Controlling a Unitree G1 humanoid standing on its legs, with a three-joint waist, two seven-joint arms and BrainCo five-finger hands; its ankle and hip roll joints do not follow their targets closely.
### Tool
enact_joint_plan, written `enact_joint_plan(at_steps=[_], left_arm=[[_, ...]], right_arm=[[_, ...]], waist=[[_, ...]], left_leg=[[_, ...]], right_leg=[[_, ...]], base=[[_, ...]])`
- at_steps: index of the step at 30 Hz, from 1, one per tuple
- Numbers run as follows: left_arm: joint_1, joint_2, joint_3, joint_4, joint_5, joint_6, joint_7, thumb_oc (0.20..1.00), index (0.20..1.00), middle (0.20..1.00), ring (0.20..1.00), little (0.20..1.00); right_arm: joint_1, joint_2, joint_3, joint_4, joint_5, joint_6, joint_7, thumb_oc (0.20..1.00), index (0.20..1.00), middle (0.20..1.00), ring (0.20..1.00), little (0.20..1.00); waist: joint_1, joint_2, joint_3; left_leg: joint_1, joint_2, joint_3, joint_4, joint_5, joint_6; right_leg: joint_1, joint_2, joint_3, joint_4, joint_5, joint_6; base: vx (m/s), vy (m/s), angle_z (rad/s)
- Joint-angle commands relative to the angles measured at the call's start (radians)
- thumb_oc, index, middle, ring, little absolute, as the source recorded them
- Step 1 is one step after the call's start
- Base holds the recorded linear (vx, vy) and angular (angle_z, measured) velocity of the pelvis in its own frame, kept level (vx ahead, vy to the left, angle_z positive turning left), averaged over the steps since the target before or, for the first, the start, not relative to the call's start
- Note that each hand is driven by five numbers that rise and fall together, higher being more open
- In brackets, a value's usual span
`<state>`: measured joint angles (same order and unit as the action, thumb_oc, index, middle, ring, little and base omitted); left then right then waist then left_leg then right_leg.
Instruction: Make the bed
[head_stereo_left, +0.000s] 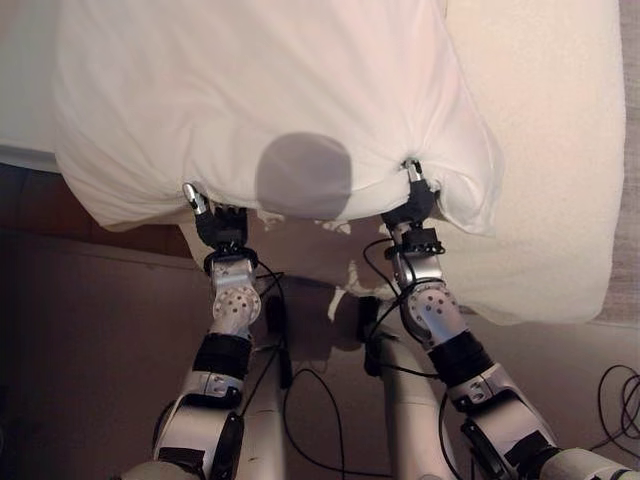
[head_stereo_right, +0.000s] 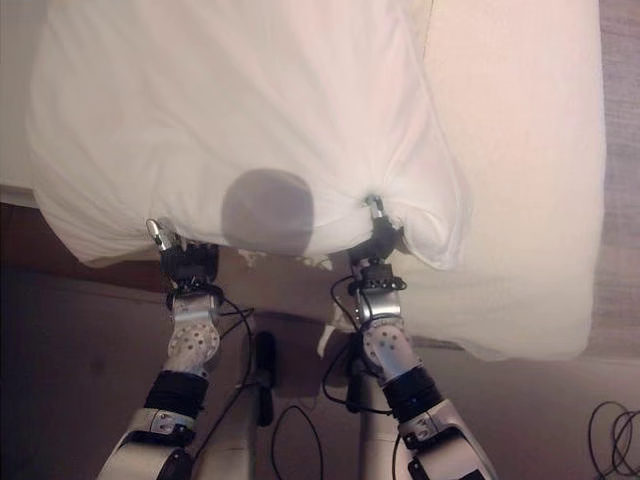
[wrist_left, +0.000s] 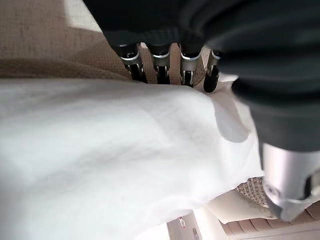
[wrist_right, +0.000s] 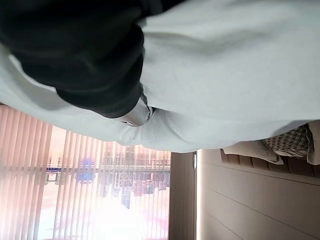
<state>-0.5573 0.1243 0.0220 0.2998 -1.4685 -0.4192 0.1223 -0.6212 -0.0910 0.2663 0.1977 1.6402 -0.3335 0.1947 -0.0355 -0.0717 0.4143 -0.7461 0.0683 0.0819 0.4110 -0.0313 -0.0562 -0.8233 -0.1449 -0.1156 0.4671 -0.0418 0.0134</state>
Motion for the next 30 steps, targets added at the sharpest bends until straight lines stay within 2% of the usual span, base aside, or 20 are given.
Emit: enact_joint_plan(at_steps=[1, 8, 14, 22, 23, 30], left_arm=[[0.011, -0.006, 0.006, -0.071, 0.039, -0.021, -0.1, 1.0, 1.0, 1.0, 1.0, 1.0], [0.007, 0.013, 0.011, -0.109, 0.05, -0.011, -0.136, 1.0, 1.0, 1.0, 1.0, 1.0], [-0.041, 0.043, 0.0, -0.105, 0.069, -0.019, -0.114, 1.0, 1.0, 1.0, 1.0, 1.0], [-0.094, 0.08, -0.018, -0.015, 0.098, -0.003, -0.069, 1.0, 1.0, 1.0, 1.0, 1.0], [-0.13, 0.103, -0.039, 0.052, 0.133, 0.015, 0.0, 1.0, 1.0, 1.0, 1.0, 1.0], [-0.197, 0.114, -0.061, 0.158, 0.177, 0.037, 0.145, 1.0, 1.0, 1.0, 1.0, 1.0]], right_arm=[[0.093, 0.009, -0.009, -0.125, -0.012, -0.009, 0.095, 0.2, 0.2, 0.2, 0.2, 0.2], [0.094, 0.005, -0.018, -0.123, -0.013, -0.003, 0.105, 0.2, 0.2, 0.2, 0.2, 0.2], [0.094, 0.009, -0.009, -0.108, -0.011, 0.0, 0.101, 0.2, 0.2, 0.2, 0.2, 0.2], [0.089, 0.003, 0.008, -0.092, -0.011, 0.009, 0.092, 0.2, 0.2, 0.2, 0.2, 0.2], [0.087, -0.001, 0.014, -0.092, -0.017, 0.014, 0.08, 0.2, 0.2, 0.2, 0.2, 0.2], [0.09, -0.007, 0.024, -0.096, -0.023, 0.017, 0.048, 0.2, 0.2, 0.2, 0.2, 0.2]], waist=[[-0.019, 0.063, -0.115], [-0.015, 0.065, -0.116], [-0.02, 0.067, -0.12], [-0.031, 0.069, -0.127], [-0.039, 0.074, -0.129], [-0.045, 0.087, -0.123]], left_leg=[[-0.024, -0.029, -0.021, -0.026, -0.003, 0.048], [-0.024, -0.03, -0.021, -0.028, -0.002, 0.05], [-0.022, -0.028, -0.018, -0.028, -0.001, 0.049], [-0.027, -0.021, -0.014, -0.019, -0.003, 0.048], [-0.028, -0.019, -0.011, -0.019, -0.001, 0.046], [-0.029, -0.019, -0.006, -0.016, 0.0, 0.048]], right_leg=[[0.041, 0.034, 0.018, -0.041, 0.028, 0.082], [0.039, 0.033, 0.019, -0.044, 0.033, 0.082], [0.041, 0.032, 0.02, -0.046, 0.035, 0.083], [0.038, 0.034, 0.024, -0.043, 0.037, 0.082], [0.038, 0.032, 0.023, -0.047, 0.039, 0.082], [0.039, 0.03, 0.023, -0.043, 0.04, 0.083]], base=[[0.0, 0.0, 0.0], [0.0, 0.0, 0.0], [0.0, 0.0, 0.0], [0.0, 0.0, 0.0], [0.0, 0.0, 0.0], [0.0, 0.0, 0.0]])
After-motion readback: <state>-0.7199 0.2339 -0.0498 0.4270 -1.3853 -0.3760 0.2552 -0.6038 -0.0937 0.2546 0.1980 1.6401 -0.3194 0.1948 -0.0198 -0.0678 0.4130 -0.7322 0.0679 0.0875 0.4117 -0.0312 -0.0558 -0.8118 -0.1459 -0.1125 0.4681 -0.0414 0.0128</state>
